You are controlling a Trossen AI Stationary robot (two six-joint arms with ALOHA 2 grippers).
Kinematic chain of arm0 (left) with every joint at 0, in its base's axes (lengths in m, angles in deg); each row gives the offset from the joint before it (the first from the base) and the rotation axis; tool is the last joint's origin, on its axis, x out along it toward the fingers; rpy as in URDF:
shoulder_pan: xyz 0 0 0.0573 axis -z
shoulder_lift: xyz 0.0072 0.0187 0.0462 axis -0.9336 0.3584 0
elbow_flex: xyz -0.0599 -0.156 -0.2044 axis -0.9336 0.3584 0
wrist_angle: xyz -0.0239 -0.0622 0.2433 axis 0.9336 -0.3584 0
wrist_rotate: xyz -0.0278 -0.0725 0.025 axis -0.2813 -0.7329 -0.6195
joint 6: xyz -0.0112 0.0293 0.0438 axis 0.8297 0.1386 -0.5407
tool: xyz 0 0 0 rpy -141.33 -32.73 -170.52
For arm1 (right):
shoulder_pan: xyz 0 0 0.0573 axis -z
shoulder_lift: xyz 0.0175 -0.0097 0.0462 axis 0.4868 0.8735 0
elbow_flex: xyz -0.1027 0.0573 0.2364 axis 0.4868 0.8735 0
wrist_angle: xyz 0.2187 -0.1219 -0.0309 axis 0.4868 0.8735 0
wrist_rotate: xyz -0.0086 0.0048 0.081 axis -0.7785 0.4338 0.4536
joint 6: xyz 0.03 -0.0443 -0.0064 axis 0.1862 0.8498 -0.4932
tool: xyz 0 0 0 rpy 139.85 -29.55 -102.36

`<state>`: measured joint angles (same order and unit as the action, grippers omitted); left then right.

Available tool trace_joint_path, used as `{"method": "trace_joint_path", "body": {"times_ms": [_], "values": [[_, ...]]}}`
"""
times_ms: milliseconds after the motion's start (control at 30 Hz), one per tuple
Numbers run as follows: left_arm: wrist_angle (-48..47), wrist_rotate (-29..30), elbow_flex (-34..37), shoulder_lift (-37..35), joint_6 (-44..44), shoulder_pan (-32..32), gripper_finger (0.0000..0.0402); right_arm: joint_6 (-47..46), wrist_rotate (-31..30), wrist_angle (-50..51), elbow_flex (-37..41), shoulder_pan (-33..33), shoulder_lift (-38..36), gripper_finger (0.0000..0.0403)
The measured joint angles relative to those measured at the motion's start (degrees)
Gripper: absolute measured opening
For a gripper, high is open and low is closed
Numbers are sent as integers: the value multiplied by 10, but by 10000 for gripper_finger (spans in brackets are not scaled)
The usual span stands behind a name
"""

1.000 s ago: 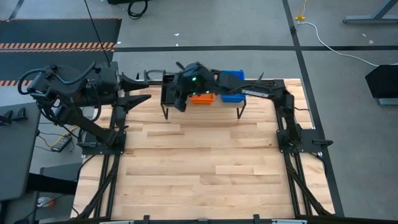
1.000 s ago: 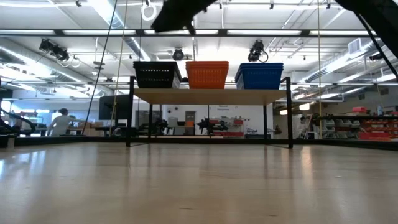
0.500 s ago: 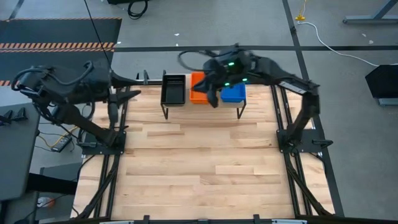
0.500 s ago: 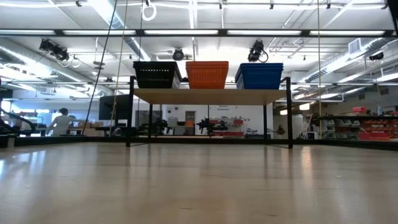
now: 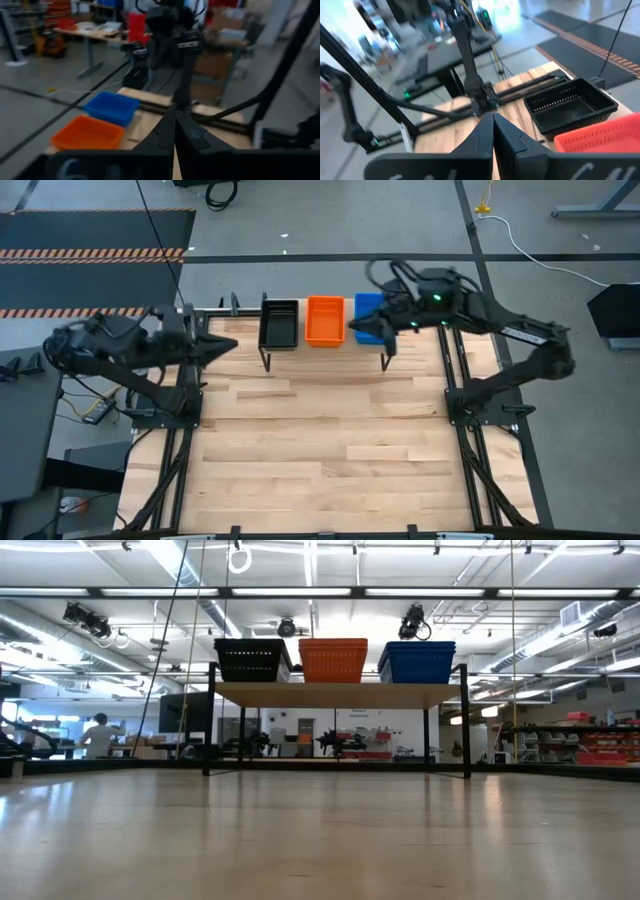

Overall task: Stack baskets on shelf by color
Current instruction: Return to home position

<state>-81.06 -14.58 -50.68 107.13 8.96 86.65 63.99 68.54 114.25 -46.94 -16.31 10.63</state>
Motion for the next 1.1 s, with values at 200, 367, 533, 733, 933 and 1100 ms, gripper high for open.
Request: {"method": "trace_joint_path", "body": {"times_ms": [200,367,533,733,933,1100], "values": [[174,-24,195,-95,5,-2,5,-74,-1,-128,179,12,-128,11],[301,-42,326,-160,27,-2,3,-152,-3,-184,300,17,-215,7],[418,-62,451,-207,51,-2,2,-216,-9,-231,401,17,-292,9],[518,-63,579,-254,80,-2,2,-232,-79,-248,493,17,-373,9],[616,-63,681,-301,106,-2,1,-271,-110,-253,555,17,-429,9],[654,-63,723,-324,110,-2,1,-303,-111,-253,578,17,-452,9]]}}
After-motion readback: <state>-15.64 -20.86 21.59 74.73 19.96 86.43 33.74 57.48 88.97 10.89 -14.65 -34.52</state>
